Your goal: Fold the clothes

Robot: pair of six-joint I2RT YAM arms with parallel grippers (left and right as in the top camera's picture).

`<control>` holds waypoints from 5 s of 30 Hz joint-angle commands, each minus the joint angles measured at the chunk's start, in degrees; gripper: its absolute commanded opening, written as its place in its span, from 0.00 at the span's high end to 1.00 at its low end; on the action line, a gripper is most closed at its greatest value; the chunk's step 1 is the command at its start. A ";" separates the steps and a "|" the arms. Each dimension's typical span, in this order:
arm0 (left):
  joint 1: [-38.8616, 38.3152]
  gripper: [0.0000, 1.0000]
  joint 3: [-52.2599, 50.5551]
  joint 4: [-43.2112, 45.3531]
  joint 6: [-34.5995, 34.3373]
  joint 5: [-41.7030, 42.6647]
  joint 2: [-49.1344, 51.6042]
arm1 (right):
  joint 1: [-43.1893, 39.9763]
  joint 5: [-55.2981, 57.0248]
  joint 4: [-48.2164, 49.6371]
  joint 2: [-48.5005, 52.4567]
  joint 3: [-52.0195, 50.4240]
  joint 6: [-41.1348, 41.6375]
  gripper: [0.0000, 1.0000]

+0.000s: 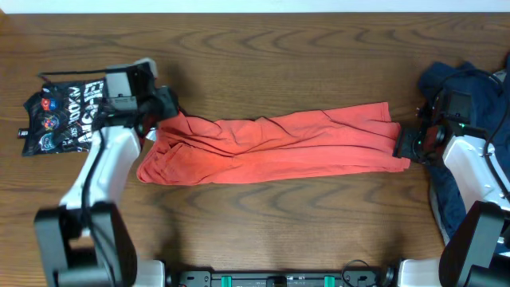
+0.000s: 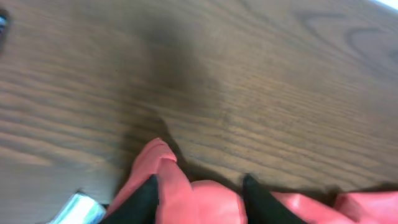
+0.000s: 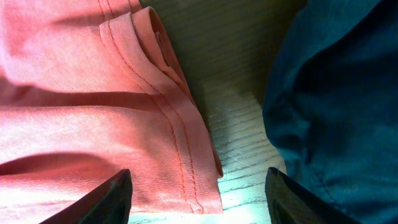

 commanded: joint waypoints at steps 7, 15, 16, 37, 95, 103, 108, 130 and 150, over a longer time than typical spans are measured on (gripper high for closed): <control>0.17 0.46 0.57 4.39 0.81 -4.22 8.39 | -0.33 -0.26 -0.31 0.37 -0.35 -0.48 0.33; 0.17 0.51 0.57 3.10 0.83 -4.63 10.80 | -0.33 -0.24 -0.28 0.37 -0.35 -0.48 0.32; 0.17 0.52 0.57 2.82 0.85 -4.66 10.82 | -0.33 -0.26 -0.28 0.37 -0.35 -0.48 0.33; 9.42 0.94 0.57 -8.63 -13.86 -10.10 10.19 | -0.33 -0.26 0.00 0.37 -0.35 -0.46 0.32; 4.72 0.02 2.80 -39.30 -3.98 -9.92 -9.42 | 10.34 0.28 -1.11 2.21 7.37 0.22 0.99; 4.72 0.01 2.03 -39.47 -4.00 -9.90 -9.40 | 25.68 -0.68 -0.04 2.45 7.26 10.29 0.93; 4.72 0.02 1.51 -39.47 -3.98 -9.90 -9.40 | 32.41 -0.68 3.43 4.66 7.26 11.89 0.84; 4.72 0.01 1.51 -39.47 -3.96 -9.92 -9.40 | 37.20 -16.22 19.15 8.87 7.32 8.96 0.21; 4.72 0.01 1.51 -39.47 -3.98 -9.92 -9.40 | 34.93 -2.10 7.15 9.77 5.64 10.93 0.32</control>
